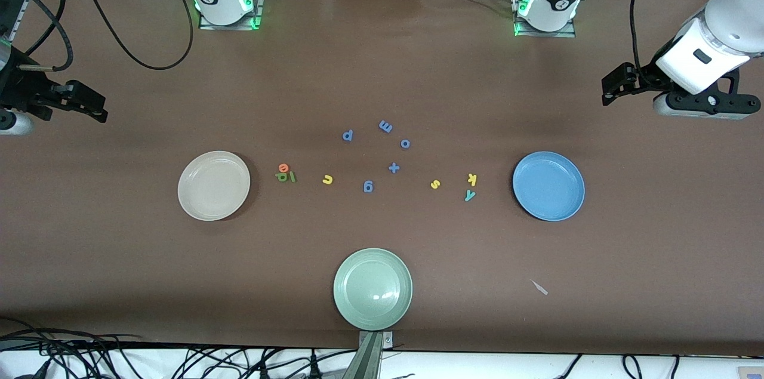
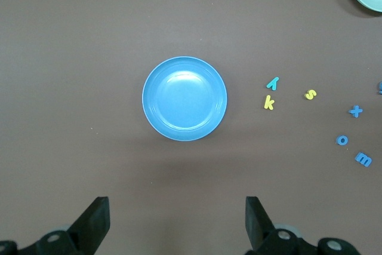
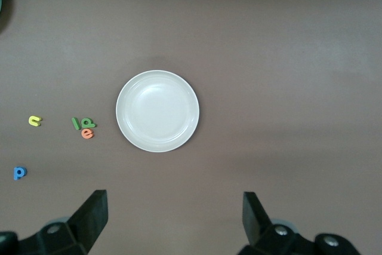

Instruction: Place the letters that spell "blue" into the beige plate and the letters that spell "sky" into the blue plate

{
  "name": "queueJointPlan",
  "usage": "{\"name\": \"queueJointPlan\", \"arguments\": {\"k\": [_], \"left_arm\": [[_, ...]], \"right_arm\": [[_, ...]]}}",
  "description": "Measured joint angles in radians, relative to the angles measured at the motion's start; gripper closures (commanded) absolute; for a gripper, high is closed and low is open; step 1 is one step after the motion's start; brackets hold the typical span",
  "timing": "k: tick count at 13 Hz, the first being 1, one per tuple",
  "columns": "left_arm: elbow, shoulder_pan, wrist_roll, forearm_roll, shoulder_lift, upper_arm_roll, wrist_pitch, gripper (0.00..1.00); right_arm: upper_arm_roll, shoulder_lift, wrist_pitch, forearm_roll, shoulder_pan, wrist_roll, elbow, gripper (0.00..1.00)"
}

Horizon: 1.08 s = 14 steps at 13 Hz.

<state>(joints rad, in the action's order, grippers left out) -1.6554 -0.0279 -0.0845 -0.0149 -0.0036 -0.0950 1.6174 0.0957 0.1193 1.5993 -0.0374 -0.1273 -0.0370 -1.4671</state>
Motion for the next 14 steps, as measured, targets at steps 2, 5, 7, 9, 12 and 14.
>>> {"name": "queueJointPlan", "arguments": {"k": [2, 5, 7, 9, 12, 14], "left_arm": [[0.000, 0.000, 0.000, 0.000, 0.000, 0.000, 0.000, 0.00], [0.000, 0.000, 0.000, 0.000, 0.000, 0.000, 0.000, 0.00], [0.000, 0.000, 0.000, 0.000, 0.000, 0.000, 0.000, 0.00], [0.000, 0.000, 0.000, 0.000, 0.000, 0.000, 0.000, 0.00], [0.000, 0.000, 0.000, 0.000, 0.000, 0.000, 0.000, 0.00], [0.000, 0.000, 0.000, 0.000, 0.000, 0.000, 0.000, 0.00]], "right_arm": [[0.000, 0.000, -0.001, 0.000, -0.001, 0.000, 0.000, 0.00], [0.000, 0.000, -0.002, 0.000, -0.001, 0.000, 0.000, 0.00], [0.000, 0.000, -0.002, 0.000, -0.001, 0.000, 0.000, 0.00], [0.000, 0.000, -0.002, 0.000, -0.001, 0.000, 0.000, 0.00], [0.000, 0.000, -0.003, 0.014, -0.001, 0.000, 0.000, 0.00], [0.001, 0.000, -0.007, 0.032, 0.000, 0.000, 0.000, 0.00]]}}
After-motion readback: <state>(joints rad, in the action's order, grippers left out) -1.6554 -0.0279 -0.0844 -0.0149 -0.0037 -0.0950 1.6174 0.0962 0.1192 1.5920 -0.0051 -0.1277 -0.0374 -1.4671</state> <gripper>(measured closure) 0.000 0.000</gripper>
